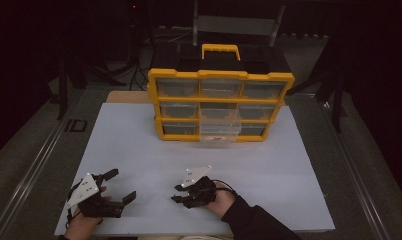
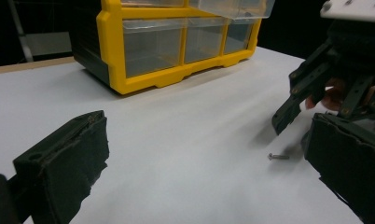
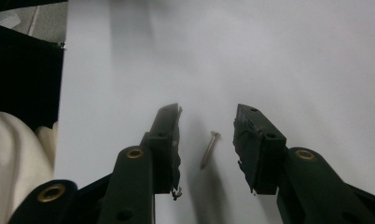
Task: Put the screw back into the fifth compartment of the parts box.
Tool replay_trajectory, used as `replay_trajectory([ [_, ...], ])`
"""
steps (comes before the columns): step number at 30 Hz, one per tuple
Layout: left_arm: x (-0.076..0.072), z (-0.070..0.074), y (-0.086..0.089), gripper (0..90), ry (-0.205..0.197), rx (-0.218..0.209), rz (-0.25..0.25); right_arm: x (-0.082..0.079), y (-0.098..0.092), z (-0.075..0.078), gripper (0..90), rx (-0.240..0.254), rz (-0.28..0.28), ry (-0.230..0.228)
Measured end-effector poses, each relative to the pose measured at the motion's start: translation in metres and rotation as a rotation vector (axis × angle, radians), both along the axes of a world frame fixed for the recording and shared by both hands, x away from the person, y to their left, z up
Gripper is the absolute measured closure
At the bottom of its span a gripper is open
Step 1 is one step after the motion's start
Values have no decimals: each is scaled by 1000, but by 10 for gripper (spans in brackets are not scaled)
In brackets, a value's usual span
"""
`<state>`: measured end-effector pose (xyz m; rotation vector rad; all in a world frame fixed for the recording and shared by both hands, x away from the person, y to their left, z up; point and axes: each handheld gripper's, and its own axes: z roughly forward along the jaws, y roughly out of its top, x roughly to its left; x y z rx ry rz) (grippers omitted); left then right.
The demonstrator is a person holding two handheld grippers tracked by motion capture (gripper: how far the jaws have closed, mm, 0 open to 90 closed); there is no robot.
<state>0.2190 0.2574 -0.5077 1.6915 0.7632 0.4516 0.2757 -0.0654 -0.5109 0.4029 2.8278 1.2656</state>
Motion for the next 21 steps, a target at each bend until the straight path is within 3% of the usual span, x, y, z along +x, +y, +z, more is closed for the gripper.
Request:
replay_trajectory([
  [8,0,0,0,6,1,-2,1,1,4,-15,689,-33,-10,-15],
  [13,0,0,0,6,1,-1,-1,-4,7,-16,746,-50,0,-67],
  [21,0,0,0,6,1,-1,0,-8,8,-17,869,-46,15,-76],
])
